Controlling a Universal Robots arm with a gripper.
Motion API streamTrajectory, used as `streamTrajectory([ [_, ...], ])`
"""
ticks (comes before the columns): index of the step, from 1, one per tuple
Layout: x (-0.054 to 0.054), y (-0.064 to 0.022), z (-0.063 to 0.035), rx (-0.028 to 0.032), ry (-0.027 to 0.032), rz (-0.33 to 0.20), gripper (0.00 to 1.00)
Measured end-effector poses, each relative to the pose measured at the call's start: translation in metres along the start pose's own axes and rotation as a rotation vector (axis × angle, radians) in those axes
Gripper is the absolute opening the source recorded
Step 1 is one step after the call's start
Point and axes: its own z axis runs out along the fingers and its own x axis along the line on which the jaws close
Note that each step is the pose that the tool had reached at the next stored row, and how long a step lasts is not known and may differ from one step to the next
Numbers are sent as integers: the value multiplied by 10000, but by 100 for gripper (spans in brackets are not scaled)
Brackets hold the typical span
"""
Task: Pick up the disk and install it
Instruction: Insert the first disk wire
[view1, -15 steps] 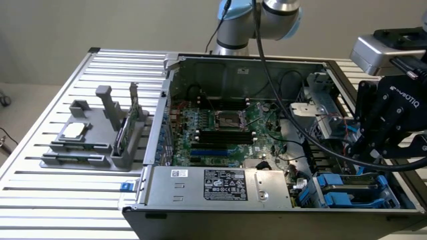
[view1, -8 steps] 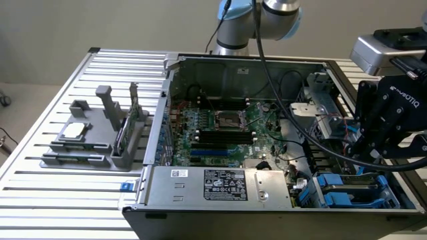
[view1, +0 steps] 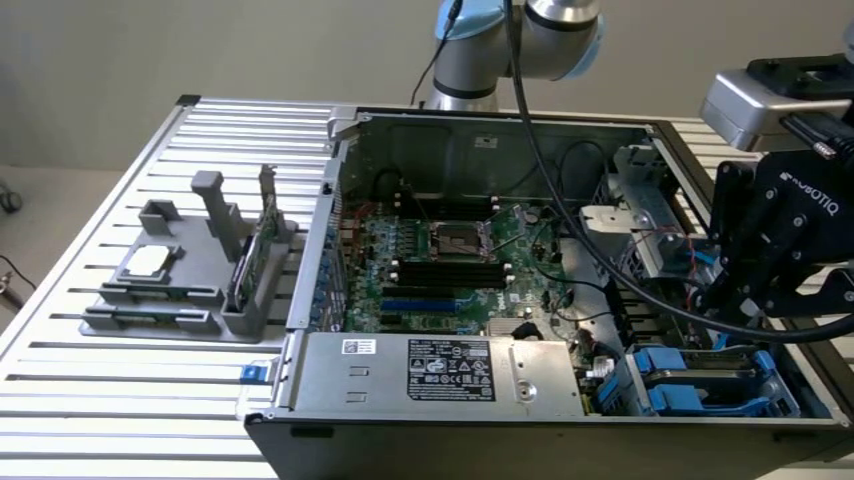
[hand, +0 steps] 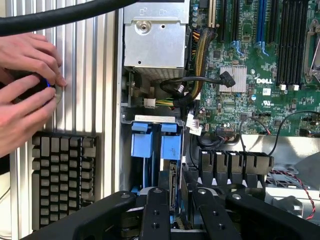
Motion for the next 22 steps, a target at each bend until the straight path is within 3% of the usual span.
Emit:
streamTrajectory([
  [7,0,1,-23,-10,-2,137,25],
  [22,2,1,-58,-36,-95,1660,25],
])
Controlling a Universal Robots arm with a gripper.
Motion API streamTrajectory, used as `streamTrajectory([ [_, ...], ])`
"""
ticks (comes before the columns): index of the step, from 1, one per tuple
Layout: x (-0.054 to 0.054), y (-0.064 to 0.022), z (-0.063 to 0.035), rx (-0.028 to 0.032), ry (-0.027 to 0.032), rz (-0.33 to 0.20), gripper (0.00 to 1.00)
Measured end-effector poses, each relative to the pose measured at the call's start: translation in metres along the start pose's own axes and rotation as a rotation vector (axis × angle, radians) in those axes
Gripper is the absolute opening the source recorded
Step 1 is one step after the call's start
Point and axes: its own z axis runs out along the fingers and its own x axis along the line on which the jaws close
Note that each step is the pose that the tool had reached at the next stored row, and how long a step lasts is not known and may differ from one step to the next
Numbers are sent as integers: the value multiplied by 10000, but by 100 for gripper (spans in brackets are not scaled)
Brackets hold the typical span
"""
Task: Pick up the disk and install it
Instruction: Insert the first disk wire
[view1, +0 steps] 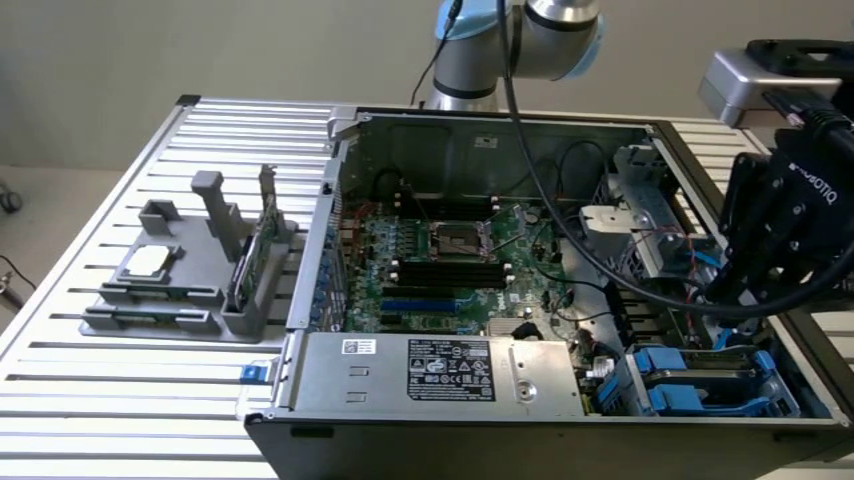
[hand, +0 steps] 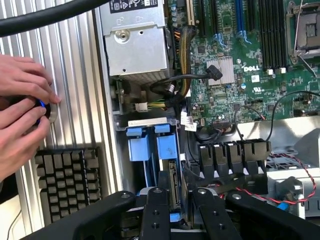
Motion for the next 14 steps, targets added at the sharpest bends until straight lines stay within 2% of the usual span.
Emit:
streamTrajectory([
  [14,0,0,-7,-66,-132,1532,25],
])
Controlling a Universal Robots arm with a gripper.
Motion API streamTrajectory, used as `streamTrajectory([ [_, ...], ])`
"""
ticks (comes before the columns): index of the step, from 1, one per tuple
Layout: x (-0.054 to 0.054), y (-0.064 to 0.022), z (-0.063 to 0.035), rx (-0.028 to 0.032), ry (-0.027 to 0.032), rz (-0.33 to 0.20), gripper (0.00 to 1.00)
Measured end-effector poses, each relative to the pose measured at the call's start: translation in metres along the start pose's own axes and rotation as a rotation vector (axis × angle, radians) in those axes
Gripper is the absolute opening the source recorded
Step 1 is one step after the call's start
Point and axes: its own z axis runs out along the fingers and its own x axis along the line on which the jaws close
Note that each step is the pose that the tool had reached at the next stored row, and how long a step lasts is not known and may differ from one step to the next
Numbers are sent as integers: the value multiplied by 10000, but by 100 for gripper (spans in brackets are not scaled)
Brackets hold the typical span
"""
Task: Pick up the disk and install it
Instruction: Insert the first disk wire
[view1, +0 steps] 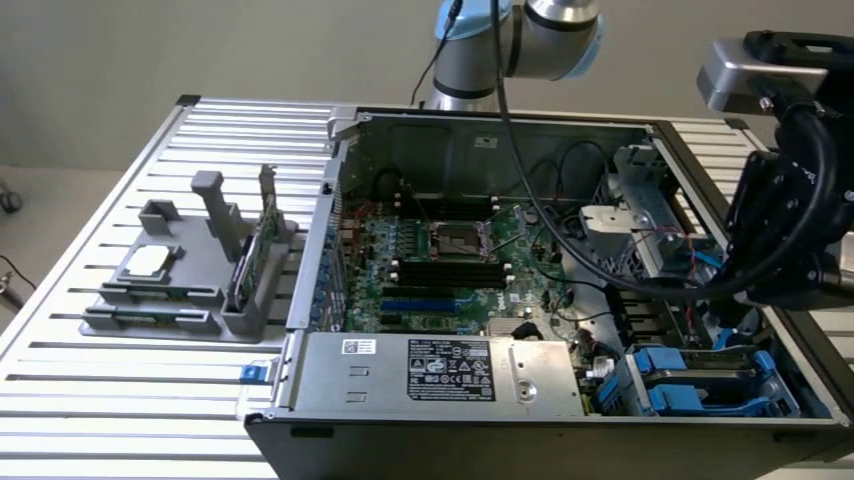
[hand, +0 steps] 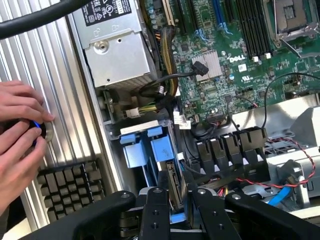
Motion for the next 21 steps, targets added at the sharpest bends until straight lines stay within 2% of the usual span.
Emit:
streamTrajectory([
  [21,0,0,0,-166,-262,2329,25],
])
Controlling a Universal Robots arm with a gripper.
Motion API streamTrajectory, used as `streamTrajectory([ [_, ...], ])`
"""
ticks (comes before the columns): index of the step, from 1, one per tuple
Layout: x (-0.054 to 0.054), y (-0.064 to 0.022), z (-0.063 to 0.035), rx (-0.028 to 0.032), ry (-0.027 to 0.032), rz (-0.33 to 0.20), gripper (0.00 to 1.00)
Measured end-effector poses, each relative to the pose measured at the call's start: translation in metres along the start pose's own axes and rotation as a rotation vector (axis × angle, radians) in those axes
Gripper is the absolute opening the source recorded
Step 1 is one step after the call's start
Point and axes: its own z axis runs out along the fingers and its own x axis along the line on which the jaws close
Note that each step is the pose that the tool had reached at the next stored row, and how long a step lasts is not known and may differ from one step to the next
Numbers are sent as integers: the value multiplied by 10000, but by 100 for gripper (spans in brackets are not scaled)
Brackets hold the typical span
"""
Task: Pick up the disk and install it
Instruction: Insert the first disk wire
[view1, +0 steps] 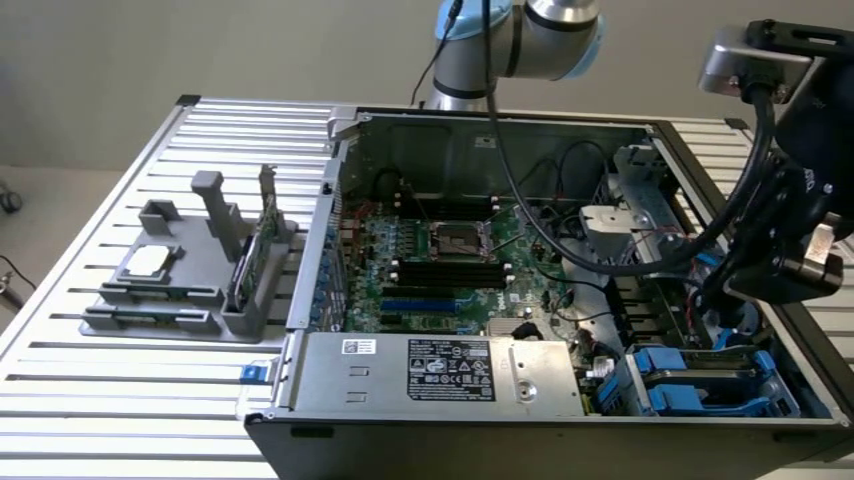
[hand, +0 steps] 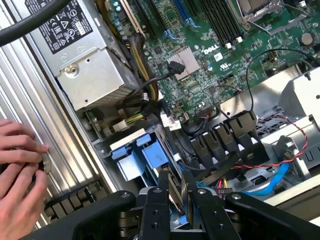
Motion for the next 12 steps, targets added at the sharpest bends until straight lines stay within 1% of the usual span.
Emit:
streamTrajectory([
  [4,0,0,-1,-23,-34,467,25],
  [12,0,0,-4,-63,-54,1591,25],
])
